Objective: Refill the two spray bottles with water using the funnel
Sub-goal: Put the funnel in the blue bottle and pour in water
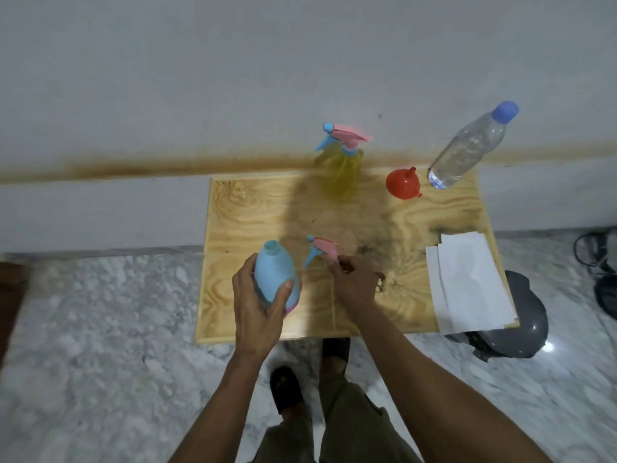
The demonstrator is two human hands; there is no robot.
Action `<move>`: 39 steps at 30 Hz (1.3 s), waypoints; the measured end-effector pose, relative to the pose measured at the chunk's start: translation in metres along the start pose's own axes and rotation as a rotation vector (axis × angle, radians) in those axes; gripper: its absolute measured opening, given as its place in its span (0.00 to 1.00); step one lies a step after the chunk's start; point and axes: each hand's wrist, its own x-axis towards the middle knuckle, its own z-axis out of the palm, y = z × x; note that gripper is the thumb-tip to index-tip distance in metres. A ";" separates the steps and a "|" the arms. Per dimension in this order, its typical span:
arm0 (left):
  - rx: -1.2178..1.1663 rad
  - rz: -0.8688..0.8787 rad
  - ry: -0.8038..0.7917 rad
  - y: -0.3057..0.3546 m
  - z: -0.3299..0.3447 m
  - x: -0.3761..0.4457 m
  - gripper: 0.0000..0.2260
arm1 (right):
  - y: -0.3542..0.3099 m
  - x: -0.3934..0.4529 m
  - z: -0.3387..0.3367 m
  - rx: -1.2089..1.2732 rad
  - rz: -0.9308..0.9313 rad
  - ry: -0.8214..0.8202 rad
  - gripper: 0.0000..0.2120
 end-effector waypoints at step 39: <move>0.158 0.037 -0.083 -0.015 -0.008 -0.016 0.35 | 0.011 -0.038 -0.014 -0.110 -0.030 0.083 0.16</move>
